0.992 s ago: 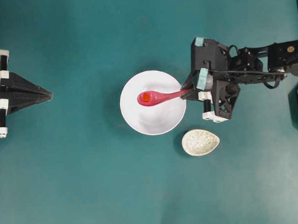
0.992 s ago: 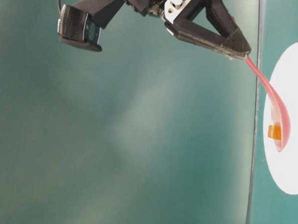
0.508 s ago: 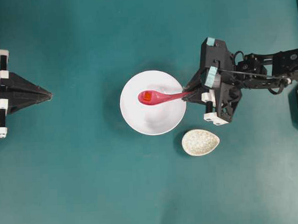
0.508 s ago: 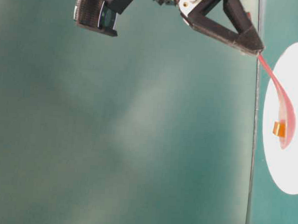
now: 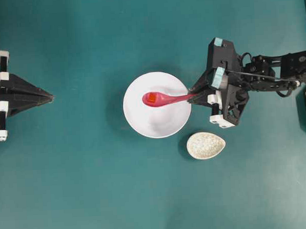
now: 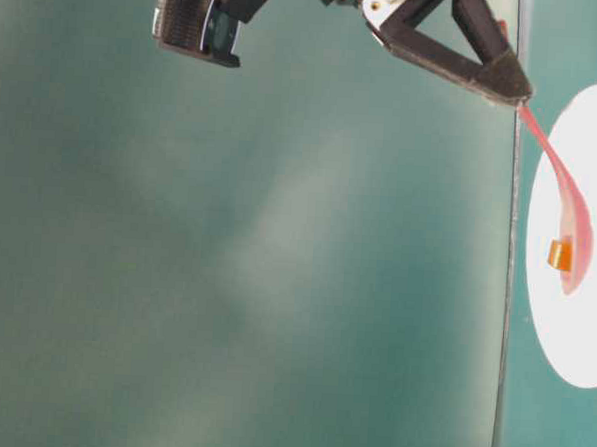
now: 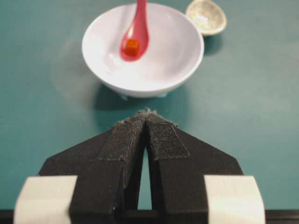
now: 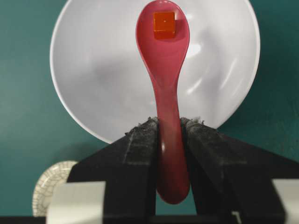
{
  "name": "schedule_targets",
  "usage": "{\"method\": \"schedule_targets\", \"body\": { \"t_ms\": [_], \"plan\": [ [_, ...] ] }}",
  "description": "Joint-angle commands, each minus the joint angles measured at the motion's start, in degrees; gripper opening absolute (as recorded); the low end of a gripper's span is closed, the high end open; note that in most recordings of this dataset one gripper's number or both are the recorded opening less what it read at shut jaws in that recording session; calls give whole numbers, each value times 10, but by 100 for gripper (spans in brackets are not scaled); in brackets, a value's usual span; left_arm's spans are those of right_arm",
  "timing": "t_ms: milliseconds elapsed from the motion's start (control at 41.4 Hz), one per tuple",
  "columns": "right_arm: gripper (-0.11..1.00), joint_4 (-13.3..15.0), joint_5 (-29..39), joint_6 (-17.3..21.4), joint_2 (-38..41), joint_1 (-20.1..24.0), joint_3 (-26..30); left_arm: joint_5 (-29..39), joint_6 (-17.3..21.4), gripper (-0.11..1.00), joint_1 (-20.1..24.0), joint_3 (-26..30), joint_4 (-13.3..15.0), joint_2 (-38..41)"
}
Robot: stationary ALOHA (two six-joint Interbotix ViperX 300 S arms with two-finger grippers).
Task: Grip the spoon and scoop the red block from the bowl with right arm.
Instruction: 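Raise the spoon holding the red cube above the bowl with the right gripper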
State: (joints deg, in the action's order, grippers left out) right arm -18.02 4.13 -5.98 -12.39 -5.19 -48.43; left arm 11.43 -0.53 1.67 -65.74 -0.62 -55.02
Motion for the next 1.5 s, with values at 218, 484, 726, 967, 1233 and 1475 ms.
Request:
{"method": "schedule_targets", "body": {
  "t_ms": [218,484,726,967,1233,1475],
  "plan": [
    [25,2,11,0,-64,2,18,4,6,0,2,14,-2,3],
    [25,3,51,-1,-98,2,33,11,5,0,2,14,-2,2],
    [25,3,62,0,-103,2,42,11,-1,0,2,14,-2,2],
    [25,4,65,0,-103,2,43,11,-3,0,-8,14,-2,2],
    [25,21,75,-3,-103,2,44,11,-3,0,-17,14,-2,2],
    [25,78,76,-3,-103,2,44,11,-3,0,-17,15,-2,2]
  ]
}}
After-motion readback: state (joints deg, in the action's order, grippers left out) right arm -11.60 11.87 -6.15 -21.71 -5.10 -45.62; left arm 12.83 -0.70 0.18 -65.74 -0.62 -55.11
